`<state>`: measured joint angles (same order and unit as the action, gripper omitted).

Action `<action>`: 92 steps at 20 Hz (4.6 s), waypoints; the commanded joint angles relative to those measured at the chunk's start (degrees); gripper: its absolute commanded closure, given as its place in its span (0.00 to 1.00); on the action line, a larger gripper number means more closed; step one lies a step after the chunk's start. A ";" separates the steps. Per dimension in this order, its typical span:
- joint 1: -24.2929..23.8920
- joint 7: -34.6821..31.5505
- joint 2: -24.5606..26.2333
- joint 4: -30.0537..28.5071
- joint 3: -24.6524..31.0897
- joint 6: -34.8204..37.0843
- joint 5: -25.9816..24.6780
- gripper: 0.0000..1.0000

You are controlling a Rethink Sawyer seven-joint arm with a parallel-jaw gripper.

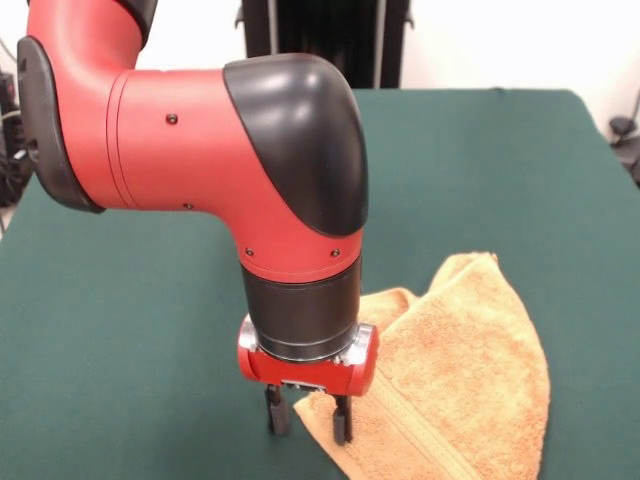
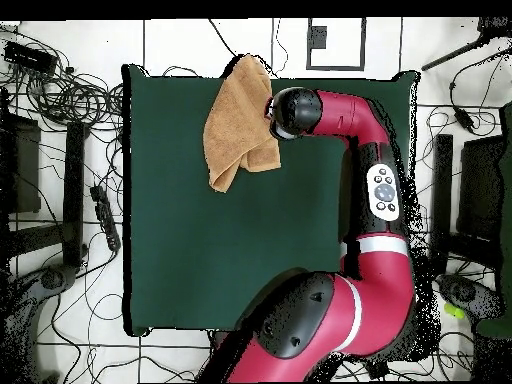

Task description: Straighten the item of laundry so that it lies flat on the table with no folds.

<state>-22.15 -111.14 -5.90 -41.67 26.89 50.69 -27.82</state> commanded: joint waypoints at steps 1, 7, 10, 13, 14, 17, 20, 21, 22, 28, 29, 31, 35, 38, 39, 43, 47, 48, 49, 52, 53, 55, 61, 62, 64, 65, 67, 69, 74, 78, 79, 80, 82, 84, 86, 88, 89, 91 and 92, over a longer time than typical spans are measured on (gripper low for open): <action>1.09 14.86 3.64 -5.43 -1.92 5.29 -3.76 0.00; 0.74 13.82 4.01 -6.28 -1.38 3.46 -3.18 0.00; 0.10 13.41 3.93 -7.43 -0.73 0.72 -2.84 0.00; 0.13 12.42 4.19 -7.30 -0.51 1.16 -2.19 0.00; 0.19 12.47 4.27 -6.99 -0.50 1.73 -2.09 0.00; 0.21 12.48 4.30 -6.75 -0.52 2.44 -1.97 1.00; 0.18 12.13 4.37 -6.68 -0.43 2.85 -1.60 1.00; 0.16 11.94 4.39 -6.70 -0.40 2.97 -1.42 1.00; 0.04 11.75 4.41 -6.84 -0.27 2.86 -1.12 1.00; -0.15 11.13 4.55 -7.13 -0.02 2.81 -0.04 1.00; -0.14 11.20 4.55 -7.10 -0.06 2.91 0.02 1.00; -0.04 11.37 4.64 -6.76 -0.10 4.13 0.33 1.00; -0.54 12.40 5.24 -5.48 1.39 8.36 2.68 1.00; -2.33 14.68 6.34 -5.22 5.16 11.42 7.23 1.00; -3.01 15.78 7.04 -4.85 6.77 13.28 9.30 1.00; -3.39 17.22 10.03 -0.51 10.84 21.90 15.60 1.00; -2.87 15.98 12.30 2.55 13.48 24.69 20.31 1.00; -2.52 15.56 12.81 3.49 14.00 24.99 21.20 1.00; -2.08 15.29 13.24 4.50 14.39 25.03 21.77 1.00; -0.78 14.50 13.97 6.96 15.27 25.04 22.94 1.00; -0.01 13.58 14.12 8.34 15.27 25.53 22.97 1.00; 1.52 11.43 14.61 11.64 15.70 27.41 23.03 1.00; 4.63 5.58 16.03 17.94 19.24 26.87 22.50 1.00; 4.98 5.00 16.25 18.51 20.04 26.15 22.36 1.00; 5.51 3.85 16.56 19.37 21.42 24.78 21.91 1.00; 5.70 3.43 16.66 19.93 22.08 24.61 21.28 1.00; 5.93 3.21 16.71 20.63 23.14 24.00 20.00 1.00; 5.90 3.55 16.65 21.18 23.78 24.59 18.61 1.00; 5.35 10.40 15.00 22.37 17.21 28.60 10.61 1.00; 1.62 18.04 11.77 14.82 9.58 26.84 9.47 1.00; 0.37 19.49 10.90 12.51 8.57 26.07 9.49 1.00; -1.07 20.83 9.56 8.86 7.41 24.70 9.79 1.00; -3.54 23.92 8.01 4.52 6.31 23.25 9.42 1.00; -5.73 26.26 6.86 1.12 5.91 21.29 8.86 1.00; -7.66 28.00 6.08 -1.60 5.97 18.18 8.11 1.00; -9.59 29.22 5.69 -3.92 6.21 13.10 6.66 1.00; -10.05 29.53 5.39 -4.67 6.08 11.23 5.65 1.00; -11.57 29.10 4.65 -6.99 7.00 9.79 5.88 1.00; -12.40 28.82 3.65 -8.53 7.44 9.30 6.31 1.00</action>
<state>-33.20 -103.66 0.08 -35.40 35.01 67.44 -18.58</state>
